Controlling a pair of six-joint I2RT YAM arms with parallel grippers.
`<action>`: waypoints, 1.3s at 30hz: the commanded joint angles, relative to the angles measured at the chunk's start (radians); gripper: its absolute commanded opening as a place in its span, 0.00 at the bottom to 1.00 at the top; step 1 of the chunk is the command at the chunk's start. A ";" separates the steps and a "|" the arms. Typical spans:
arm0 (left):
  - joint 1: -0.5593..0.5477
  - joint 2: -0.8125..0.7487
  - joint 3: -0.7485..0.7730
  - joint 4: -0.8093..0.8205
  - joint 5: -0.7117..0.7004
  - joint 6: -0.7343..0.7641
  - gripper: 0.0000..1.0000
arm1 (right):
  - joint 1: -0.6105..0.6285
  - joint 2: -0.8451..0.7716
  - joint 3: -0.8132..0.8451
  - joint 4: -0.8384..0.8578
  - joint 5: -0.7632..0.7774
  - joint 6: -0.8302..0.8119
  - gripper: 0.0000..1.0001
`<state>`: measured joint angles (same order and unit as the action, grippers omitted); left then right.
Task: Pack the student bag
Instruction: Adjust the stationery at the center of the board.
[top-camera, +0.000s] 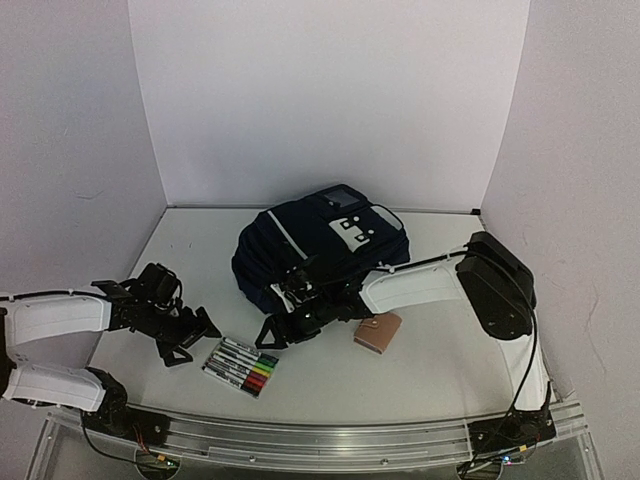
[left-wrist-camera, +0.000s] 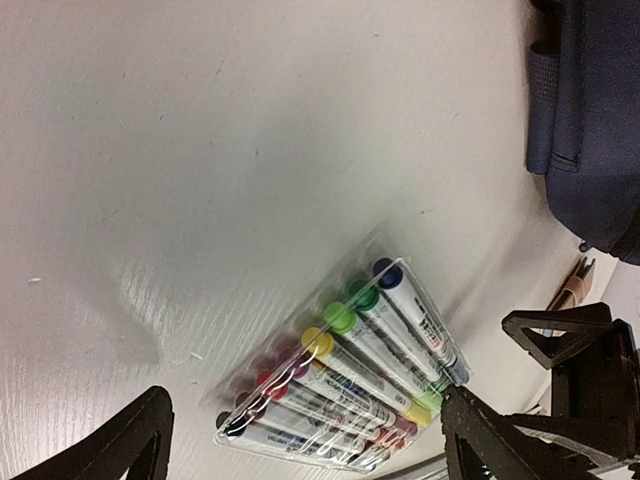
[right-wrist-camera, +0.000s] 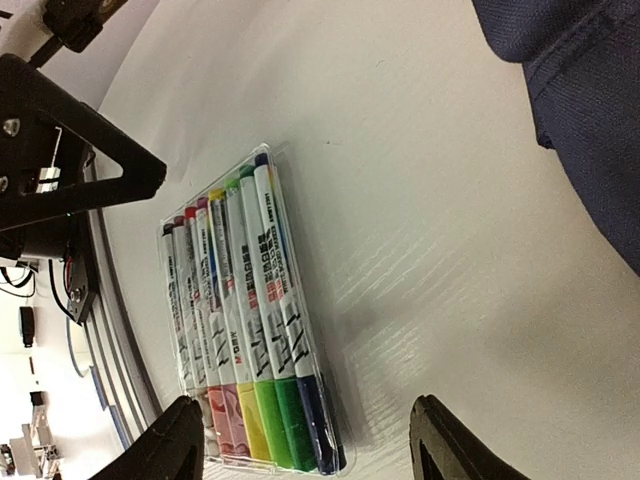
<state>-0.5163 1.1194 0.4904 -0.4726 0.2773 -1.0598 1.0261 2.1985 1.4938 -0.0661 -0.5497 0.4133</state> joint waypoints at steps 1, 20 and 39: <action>-0.002 -0.035 -0.047 0.027 0.079 -0.060 0.93 | 0.011 0.039 0.055 -0.015 -0.055 -0.024 0.66; -0.004 0.101 -0.173 0.409 0.262 -0.057 0.55 | 0.021 0.078 -0.037 0.086 -0.122 0.193 0.52; -0.004 0.077 -0.229 0.599 0.225 -0.085 0.28 | 0.022 0.049 -0.130 0.269 -0.141 0.370 0.27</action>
<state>-0.5097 1.2566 0.2935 0.0318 0.5046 -1.1234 1.0244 2.2517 1.3846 0.1568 -0.6896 0.7513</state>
